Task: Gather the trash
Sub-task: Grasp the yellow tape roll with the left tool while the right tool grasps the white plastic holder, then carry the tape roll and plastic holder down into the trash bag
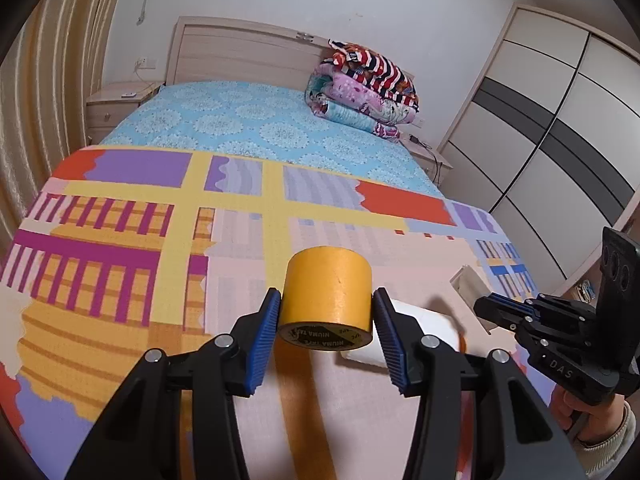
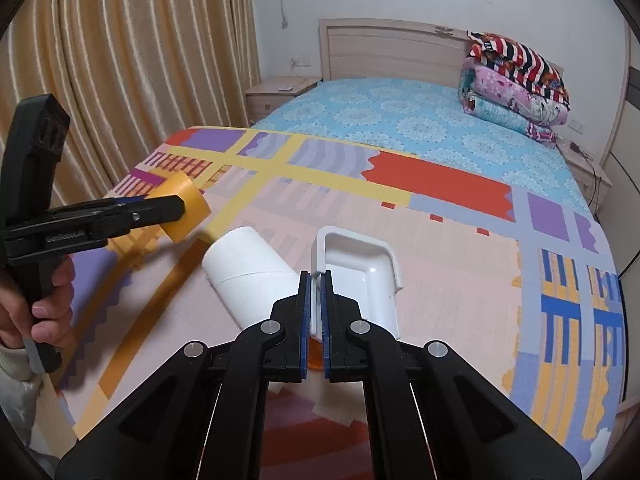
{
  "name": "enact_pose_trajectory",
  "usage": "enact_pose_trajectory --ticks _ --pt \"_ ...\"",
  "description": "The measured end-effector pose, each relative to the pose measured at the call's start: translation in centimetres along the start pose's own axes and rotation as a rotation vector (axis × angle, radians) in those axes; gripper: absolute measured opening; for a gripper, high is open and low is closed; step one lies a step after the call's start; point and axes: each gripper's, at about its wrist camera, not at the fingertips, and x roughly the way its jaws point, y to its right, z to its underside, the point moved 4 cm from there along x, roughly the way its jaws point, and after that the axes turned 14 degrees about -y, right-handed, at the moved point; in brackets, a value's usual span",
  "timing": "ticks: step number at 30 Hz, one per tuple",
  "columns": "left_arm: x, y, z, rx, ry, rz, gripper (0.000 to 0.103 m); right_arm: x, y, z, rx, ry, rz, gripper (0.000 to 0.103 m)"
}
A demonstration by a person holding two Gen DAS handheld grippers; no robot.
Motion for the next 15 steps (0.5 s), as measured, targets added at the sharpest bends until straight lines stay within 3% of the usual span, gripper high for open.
enact_pose_trajectory --ticks 15 --pt "-7.8 3.1 6.0 0.047 0.046 0.022 0.046 -6.9 -3.9 4.5 -0.013 0.071 0.029 0.005"
